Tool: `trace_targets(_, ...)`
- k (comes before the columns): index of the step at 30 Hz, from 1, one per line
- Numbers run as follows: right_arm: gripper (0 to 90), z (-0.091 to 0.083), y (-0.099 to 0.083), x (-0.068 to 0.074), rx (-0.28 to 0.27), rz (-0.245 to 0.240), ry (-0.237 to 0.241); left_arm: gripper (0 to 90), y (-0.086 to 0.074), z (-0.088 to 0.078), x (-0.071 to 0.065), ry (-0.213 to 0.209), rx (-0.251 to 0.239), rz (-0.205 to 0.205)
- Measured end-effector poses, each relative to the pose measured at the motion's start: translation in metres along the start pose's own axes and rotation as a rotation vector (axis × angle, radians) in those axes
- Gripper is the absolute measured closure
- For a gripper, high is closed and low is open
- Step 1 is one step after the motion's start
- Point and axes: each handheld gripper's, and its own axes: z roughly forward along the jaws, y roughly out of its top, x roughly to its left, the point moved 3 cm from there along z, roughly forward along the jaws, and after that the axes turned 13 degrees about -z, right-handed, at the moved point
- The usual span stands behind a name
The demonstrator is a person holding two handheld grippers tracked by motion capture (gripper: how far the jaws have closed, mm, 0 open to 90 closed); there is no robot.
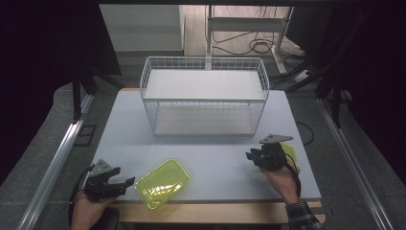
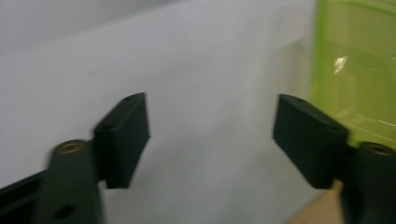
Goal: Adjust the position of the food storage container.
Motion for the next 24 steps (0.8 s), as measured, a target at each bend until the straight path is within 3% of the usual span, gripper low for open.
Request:
trace_targets(1,67.9,0.0,0.0,0.001,-0.001,0.002,0.001,38.1,-0.002,-0.002,-0.001,-0.01,-0.003,0.0)
trace_targets(2,65.8,0.001,0.0,0.002,-0.001,-0.002,0.002,50.9,-0.006,-0.007,-0.004,-0.038,0.003,0.002)
trace_targets(4,65.1,0.001,0.0,0.003,0.001,-0.003,0.002,55.9,-0.008,-0.008,-0.006,-0.055,0.005,0.005)
trace_targets(8,63.3,0.002,0.0,0.005,0.002,-0.011,0.009,81.9,-0.013,-0.016,-0.015,-0.132,0.007,0.025)
trace_targets(10,63.0,0.003,-0.001,0.005,0.003,-0.011,0.01,88.0,-0.013,-0.019,-0.017,-0.152,0.003,0.027)
trace_targets(12,63.0,0.003,-0.001,0.005,0.003,-0.011,0.011,89.9,-0.015,-0.022,-0.02,-0.183,0.001,0.034)
trace_targets(16,62.7,0.003,-0.001,0.005,0.005,-0.013,0.012,90.0,-0.019,-0.022,-0.029,-0.206,0.04,0.078)
trace_targets(19,62.6,0.004,-0.001,0.006,0.008,-0.013,0.014,90.0,-0.019,-0.017,-0.035,-0.191,0.072,0.115)
trace_targets(24,62.4,0.008,0.0,0.01,0.015,-0.024,0.026,90.0,-0.016,-0.014,-0.039,-0.166,0.057,0.124)
